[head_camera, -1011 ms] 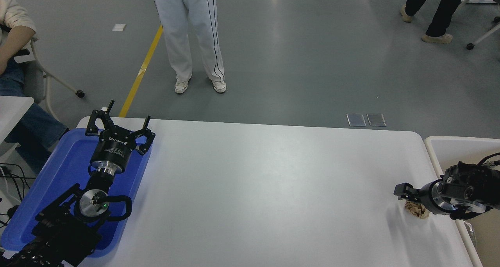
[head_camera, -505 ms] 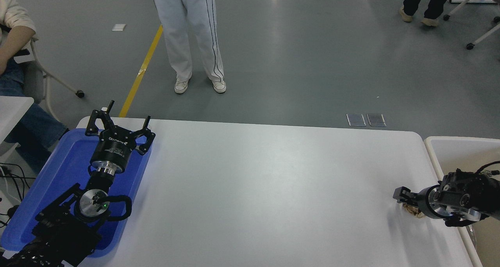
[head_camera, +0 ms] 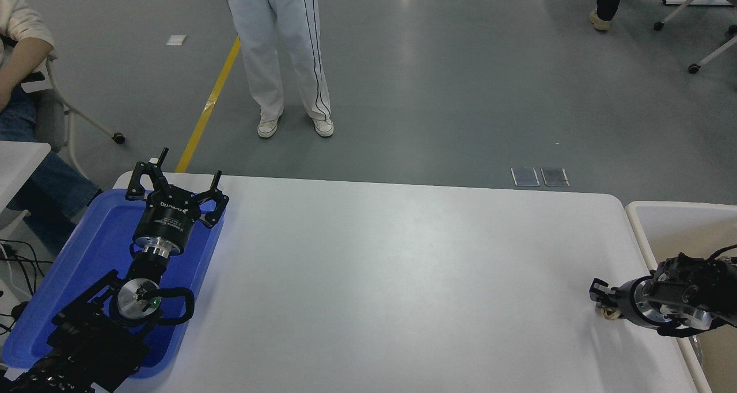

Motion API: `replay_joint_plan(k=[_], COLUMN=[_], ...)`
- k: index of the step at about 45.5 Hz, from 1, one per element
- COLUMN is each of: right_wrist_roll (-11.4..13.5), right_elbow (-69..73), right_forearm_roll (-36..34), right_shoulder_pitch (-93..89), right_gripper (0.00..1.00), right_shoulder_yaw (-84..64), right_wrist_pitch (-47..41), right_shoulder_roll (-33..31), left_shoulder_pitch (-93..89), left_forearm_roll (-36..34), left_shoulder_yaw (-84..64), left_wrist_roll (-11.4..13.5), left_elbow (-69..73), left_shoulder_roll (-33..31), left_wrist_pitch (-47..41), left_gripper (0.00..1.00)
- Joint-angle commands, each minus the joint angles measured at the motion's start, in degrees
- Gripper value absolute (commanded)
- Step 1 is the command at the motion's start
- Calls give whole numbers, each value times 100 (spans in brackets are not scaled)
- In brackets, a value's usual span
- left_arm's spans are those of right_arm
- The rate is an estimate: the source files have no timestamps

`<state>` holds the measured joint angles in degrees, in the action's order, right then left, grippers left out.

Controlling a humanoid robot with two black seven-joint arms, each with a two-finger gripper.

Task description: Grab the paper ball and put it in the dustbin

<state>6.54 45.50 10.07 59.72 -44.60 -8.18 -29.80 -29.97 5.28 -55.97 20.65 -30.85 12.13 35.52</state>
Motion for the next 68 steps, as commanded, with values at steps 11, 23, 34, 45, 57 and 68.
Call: replay_joint_plan(k=[11, 23, 34, 45, 57, 68], right_wrist_roll=[-21, -74, -21, -21, -21, -21], right_elbow=[960, 1505, 1997, 2490, 2490, 2481], right_forearm_roll=[100, 751, 1049, 1164, 1164, 1252], right_shoulder_pitch=[1479, 3229, 4582, 5953, 7579, 7967], right_gripper=[0, 0, 0, 0, 0, 0], right_shoulder_yaw=[-830, -1763, -2079, -2492, -3169, -3353], right_wrist_pitch=[-1334, -3003, -3682, -3682, -3682, -3682], right_shoulder_roll=[-922, -1195, -1318, -1327, -1345, -1318], left_shoulder_pitch=[0, 0, 0, 0, 0, 0], left_forearm_roll=[0, 0, 0, 0, 0, 0], left_shoulder_yaw=[7, 7, 7, -2, 7, -2], left_wrist_roll=[-9, -9, -9, -9, -9, -9], left_elbow=[0, 0, 0, 0, 0, 0], left_shoulder_roll=[0, 0, 0, 0, 0, 0], left_wrist_pitch=[-1, -1, -1, -1, -1, -1], left_gripper=[100, 100, 100, 100, 100, 100])
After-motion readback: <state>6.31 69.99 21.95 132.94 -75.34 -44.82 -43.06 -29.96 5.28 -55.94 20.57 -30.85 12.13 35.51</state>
